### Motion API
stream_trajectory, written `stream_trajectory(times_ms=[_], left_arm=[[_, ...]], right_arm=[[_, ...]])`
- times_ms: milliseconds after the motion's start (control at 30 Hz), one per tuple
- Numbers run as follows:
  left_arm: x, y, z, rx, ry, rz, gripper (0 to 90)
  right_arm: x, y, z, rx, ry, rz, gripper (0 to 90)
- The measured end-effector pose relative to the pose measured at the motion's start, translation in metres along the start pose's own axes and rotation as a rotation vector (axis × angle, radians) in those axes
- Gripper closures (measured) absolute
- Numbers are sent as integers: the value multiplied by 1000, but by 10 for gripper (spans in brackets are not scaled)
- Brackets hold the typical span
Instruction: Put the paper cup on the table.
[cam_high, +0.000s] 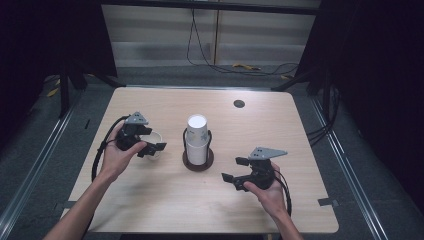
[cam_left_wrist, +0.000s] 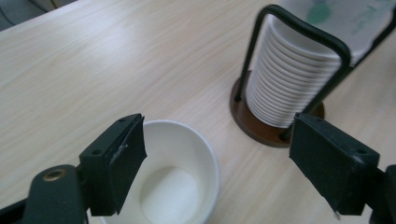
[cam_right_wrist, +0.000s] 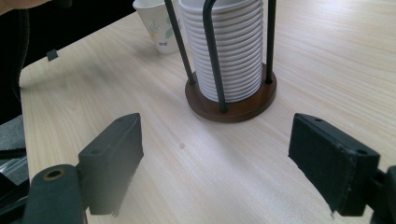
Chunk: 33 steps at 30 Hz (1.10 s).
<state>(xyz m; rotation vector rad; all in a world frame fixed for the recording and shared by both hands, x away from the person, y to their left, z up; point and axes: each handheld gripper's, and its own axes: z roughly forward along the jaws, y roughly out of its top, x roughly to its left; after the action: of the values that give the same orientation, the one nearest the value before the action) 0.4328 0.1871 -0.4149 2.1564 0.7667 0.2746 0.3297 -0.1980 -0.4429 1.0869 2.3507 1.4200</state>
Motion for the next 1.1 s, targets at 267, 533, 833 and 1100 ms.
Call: stream_trajectory(times_ms=[267, 533, 833, 1100], left_arm=[[-13, -9, -11, -85, -35, 10, 183], [-29, -24, -6, -93, -69, 9, 183], [-39, -46, -2, -100, -102, -27, 186], [-45, -62, -2, -107, -105, -60, 196]], right_arm=[[2, -1, 2, 9, 1, -7, 174], [2, -1, 0, 6, -4, -6, 174], [2, -1, 1, 9, -5, -7, 174], [2, -1, 1, 12, -4, -4, 174]])
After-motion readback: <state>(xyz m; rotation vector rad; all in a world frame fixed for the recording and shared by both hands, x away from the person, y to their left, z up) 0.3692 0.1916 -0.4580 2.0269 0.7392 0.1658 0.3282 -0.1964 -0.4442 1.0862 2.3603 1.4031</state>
